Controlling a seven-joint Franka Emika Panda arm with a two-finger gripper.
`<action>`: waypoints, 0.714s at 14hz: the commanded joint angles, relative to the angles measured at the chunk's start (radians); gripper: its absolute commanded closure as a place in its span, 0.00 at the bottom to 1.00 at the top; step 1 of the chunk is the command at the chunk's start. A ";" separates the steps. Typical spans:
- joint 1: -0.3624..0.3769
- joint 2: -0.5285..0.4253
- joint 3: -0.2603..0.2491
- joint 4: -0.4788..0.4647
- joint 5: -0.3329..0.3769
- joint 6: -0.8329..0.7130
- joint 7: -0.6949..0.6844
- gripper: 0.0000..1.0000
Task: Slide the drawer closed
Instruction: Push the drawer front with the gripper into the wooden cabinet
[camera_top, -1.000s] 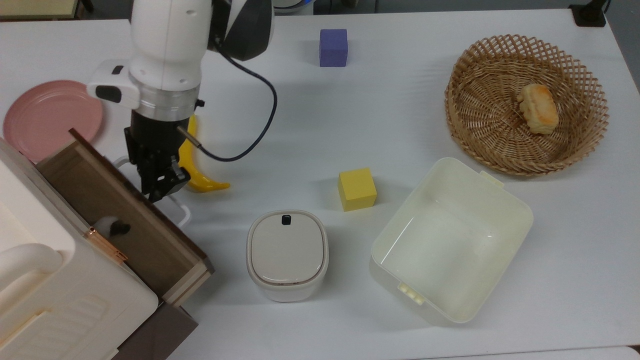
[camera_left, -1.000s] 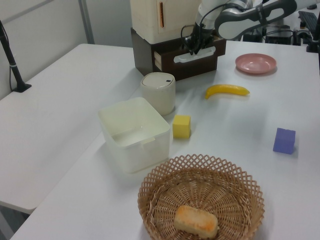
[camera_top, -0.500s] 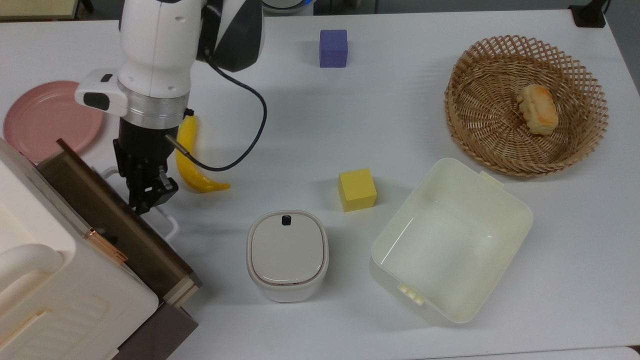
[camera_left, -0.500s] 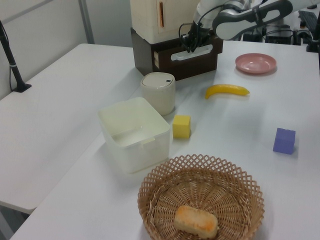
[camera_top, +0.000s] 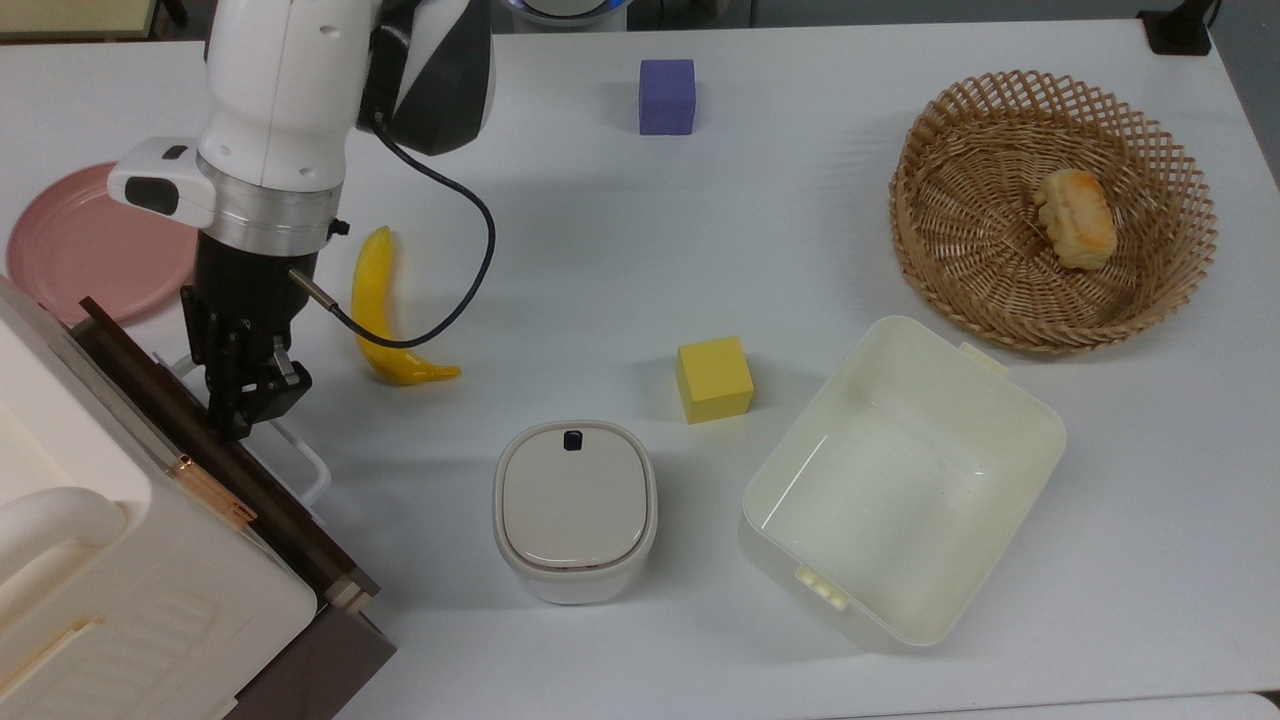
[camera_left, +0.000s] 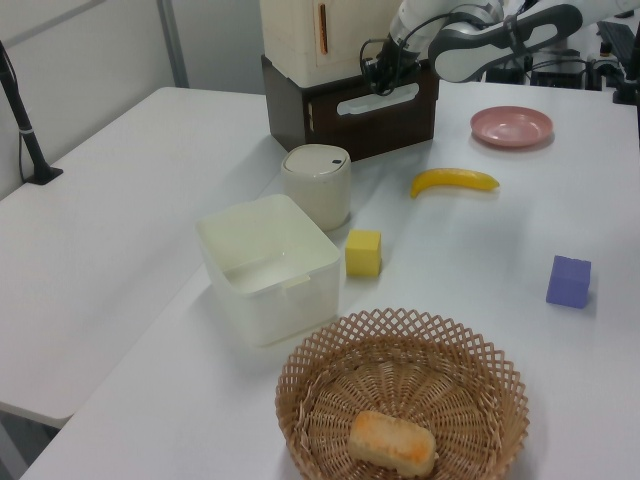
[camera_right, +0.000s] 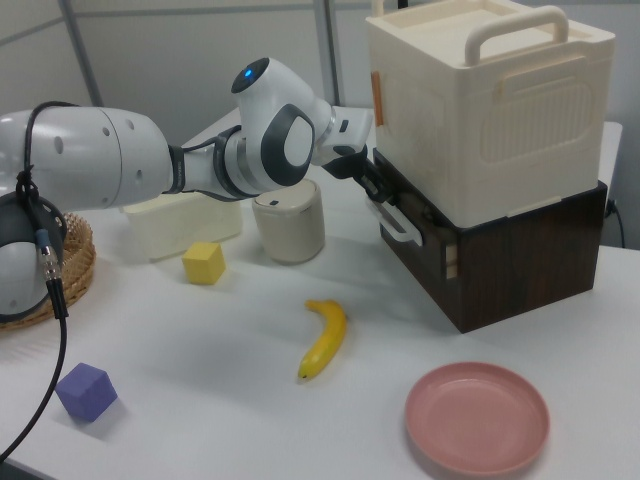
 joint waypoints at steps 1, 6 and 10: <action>0.005 0.019 -0.030 0.023 -0.034 0.059 0.027 0.80; 0.005 0.007 -0.033 0.023 -0.039 0.061 0.022 0.80; 0.007 -0.067 -0.021 -0.029 -0.010 0.018 0.021 0.80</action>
